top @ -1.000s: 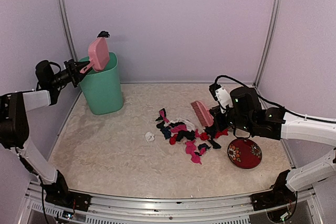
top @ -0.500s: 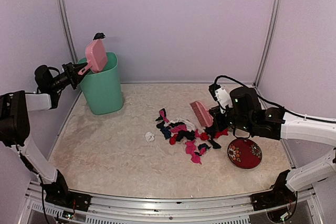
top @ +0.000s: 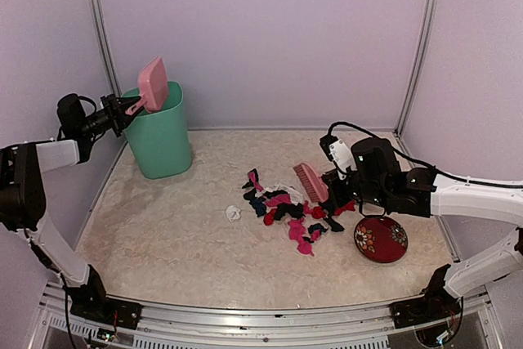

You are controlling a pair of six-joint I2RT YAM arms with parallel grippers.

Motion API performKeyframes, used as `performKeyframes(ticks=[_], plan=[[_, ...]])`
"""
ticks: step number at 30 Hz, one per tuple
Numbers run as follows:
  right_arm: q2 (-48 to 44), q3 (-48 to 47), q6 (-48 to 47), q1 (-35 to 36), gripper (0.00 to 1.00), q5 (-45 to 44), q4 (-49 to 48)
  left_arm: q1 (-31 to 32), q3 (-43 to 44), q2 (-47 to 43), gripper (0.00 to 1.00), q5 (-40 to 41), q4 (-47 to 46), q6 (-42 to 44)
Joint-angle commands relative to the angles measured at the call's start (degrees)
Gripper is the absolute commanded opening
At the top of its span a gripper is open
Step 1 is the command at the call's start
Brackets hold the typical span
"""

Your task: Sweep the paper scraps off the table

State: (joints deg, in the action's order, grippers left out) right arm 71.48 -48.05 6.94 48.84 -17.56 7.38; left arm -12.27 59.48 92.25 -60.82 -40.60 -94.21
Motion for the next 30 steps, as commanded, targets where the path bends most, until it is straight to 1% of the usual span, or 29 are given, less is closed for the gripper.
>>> performKeyframes(ticks=[1,2,3,6,7,11,14,15,16,17,19,21,23,26,28,30], plan=[[0.0,-1.4,0.5,-0.4,0.00,0.8,-1.8,-0.7,2.8,-0.9,0.00,-0.1,1.8,3.2],[-0.2,-1.0,0.7,-0.3,0.00,0.6,-2.1,0.0,2.6,-0.8,0.00,-0.6,-1.8,0.2],[-0.4,-0.7,0.8,-0.3,0.00,0.4,-2.4,0.5,3.5,-1.2,0.00,-0.3,0.6,1.4],[-0.4,-0.7,0.7,-0.4,0.00,0.3,-2.2,0.3,9.1,-3.2,0.00,2.0,16.6,13.5],[-0.5,-0.7,0.7,-0.3,0.00,0.4,-2.1,0.2,10.5,-3.6,0.00,2.1,18.4,15.0],[-0.9,-0.4,0.7,-0.4,0.00,0.3,-2.1,-0.6,14.9,-4.3,0.00,0.8,20.5,16.6],[-1.6,-0.1,0.7,-0.3,0.00,0.5,-2.0,-2.1,16.0,-6.8,0.00,0.2,21.4,17.7],[-1.9,0.1,0.7,-0.3,0.00,0.4,-2.1,-2.8,16.5,-7.8,0.00,0.6,22.9,19.7],[-2.2,0.5,0.7,-0.3,0.00,0.2,-2.0,-3.5,17.9,-8.8,0.00,1.2,26.7,23.0],[-2.5,0.7,0.7,-0.3,0.00,0.2,-2.0,-4.3,20.1,-9.4,0.00,2.5,32.3,28.9],[-2.9,1.1,0.6,-0.3,0.00,0.1,-2.3,-5.3,25.6,-10.0,0.00,8.2,47.6,40.4],[-3.0,1.3,0.5,-0.3,0.00,0.2,-2.4,-5.4,28.3,-10.8,0.00,13.7,56.6,47.3],[-3.1,1.6,0.5,-0.4,0.00,0.3,-2.7,-5.4,29.0,-11.8,0.00,20.6,61.3,52.2],[-3.1,2.2,0.6,-0.3,0.00,0.7,-3.1,-4.8,28.5,-12.3,0.00,29.8,65.7,57.8],[-3.1,2.5,0.6,-0.3,0.00,0.9,-3.4,-3.4,28.2,-12.3,0.00,35.9,67.9,61.3],[-3.2,2.8,0.6,-0.3,0.00,0.9,-3.6,-1.0,27.9,-12.3,0.00,44.5,69.7,64.4]])
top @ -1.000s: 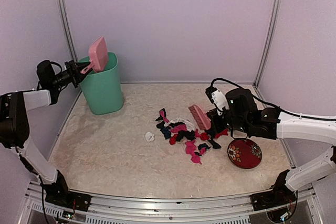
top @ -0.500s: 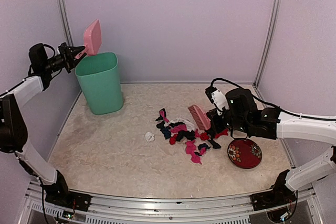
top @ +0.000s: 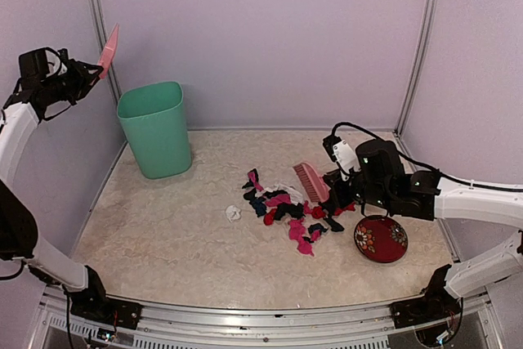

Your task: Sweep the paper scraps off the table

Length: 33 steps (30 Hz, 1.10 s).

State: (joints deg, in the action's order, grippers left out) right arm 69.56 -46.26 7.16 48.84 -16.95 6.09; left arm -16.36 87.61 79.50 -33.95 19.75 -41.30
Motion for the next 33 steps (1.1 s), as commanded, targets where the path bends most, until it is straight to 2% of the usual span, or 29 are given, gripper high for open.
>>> performKeyframes(ticks=[1,5,12,17,24,33], plan=[[-1.2,1.0,0.4,-0.4,0.00,0.3,-2.5,4.2,-0.5,0.2,0.00,22.0,9.8,13.0],[-1.2,1.2,0.3,-0.3,0.00,0.5,-2.3,7.8,-1.8,-0.4,0.00,33.9,10.3,15.9],[-1.2,1.7,0.1,-0.4,0.00,0.6,-2.5,10.4,-3.1,-0.4,0.00,51.8,11.4,17.1],[-1.1,1.9,0.0,-0.3,0.00,1.1,-2.7,14.0,-4.2,1.0,0.00,61.5,13.1,18.5],[-1.2,2.6,-0.3,-0.3,0.00,1.1,-3.2,16.3,-6.1,3.2,0.00,68.1,16.3,19.6],[-1.3,4.2,-0.3,-0.3,0.00,1.7,-4.4,16.5,-8.9,7.2,0.00,67.1,14.5,22.2]])
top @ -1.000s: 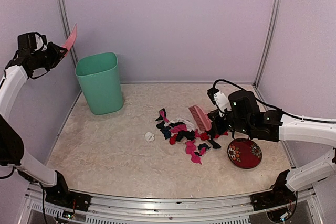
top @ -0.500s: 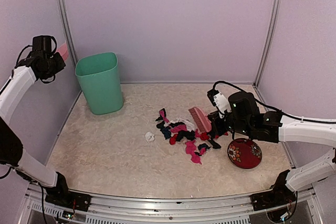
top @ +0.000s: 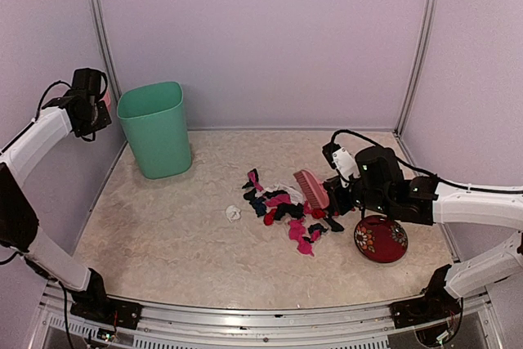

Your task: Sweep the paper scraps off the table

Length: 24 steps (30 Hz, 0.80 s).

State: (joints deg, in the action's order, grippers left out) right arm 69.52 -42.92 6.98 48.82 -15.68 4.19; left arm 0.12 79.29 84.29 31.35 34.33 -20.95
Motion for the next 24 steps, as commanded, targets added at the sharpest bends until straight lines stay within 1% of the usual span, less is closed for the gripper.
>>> performKeyframes(ticks=[1,5,9,19,22,24], plan=[[-1.3,1.0,0.0,-0.3,0.00,0.5,-2.5,0.1,-0.3,3.3,0.00,0.6,-0.4,2.5],[-1.8,1.6,-0.1,-0.3,0.00,0.9,-3.1,0.1,-0.4,5.9,0.00,-1.2,-3.3,4.9],[-2.2,2.4,0.0,-0.3,0.00,1.7,-3.8,0.2,1.5,9.8,0.00,-0.7,-4.2,7.6],[-4.0,4.9,-0.3,-0.4,0.00,2.8,-5.1,1.9,0.1,13.2,0.00,0.2,-17.1,16.3],[-4.4,5.3,-0.4,-0.4,0.00,3.0,-5.3,2.3,0.8,15.2,0.00,1.4,-18.8,18.3],[-4.6,5.7,-0.6,-0.3,0.00,3.3,-5.8,2.4,1.1,16.1,0.00,0.9,-19.9,19.0]])
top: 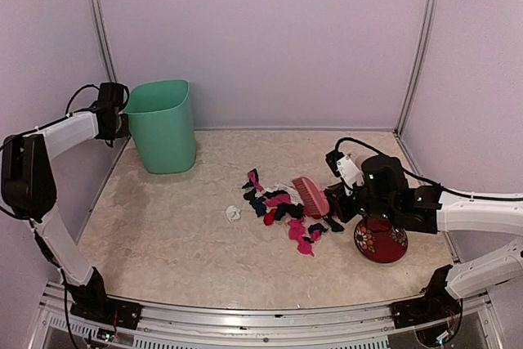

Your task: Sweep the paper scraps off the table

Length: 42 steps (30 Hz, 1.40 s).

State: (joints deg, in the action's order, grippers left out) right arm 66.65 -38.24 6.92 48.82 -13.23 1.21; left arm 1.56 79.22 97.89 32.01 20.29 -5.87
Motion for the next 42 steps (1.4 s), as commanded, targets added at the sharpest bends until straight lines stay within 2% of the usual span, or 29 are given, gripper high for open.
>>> performKeyframes(ticks=[1,13,22,29,42], plan=[[-1.7,1.1,-0.7,-0.3,0.00,1.1,-3.0,1.1,1.0,2.8,0.00,-0.1,-6.8,4.6],[-2.5,2.8,-1.1,-0.3,0.00,2.6,-3.8,1.3,-7.5,2.0,0.00,-14.4,-23.7,13.5],[-2.2,0.6,-3.3,-0.3,0.00,0.8,-4.2,3.6,-8.1,2.8,0.00,-24.4,-26.8,16.6],[0.7,-6.8,-6.0,-0.8,0.00,-3.4,-2.8,7.6,-9.2,1.8,0.00,-27.9,-28.3,15.7],[1.3,-11.8,-6.9,-2.1,0.00,-6.1,-0.5,14.3,-14.1,-0.3,0.00,-25.3,-28.2,11.9]])
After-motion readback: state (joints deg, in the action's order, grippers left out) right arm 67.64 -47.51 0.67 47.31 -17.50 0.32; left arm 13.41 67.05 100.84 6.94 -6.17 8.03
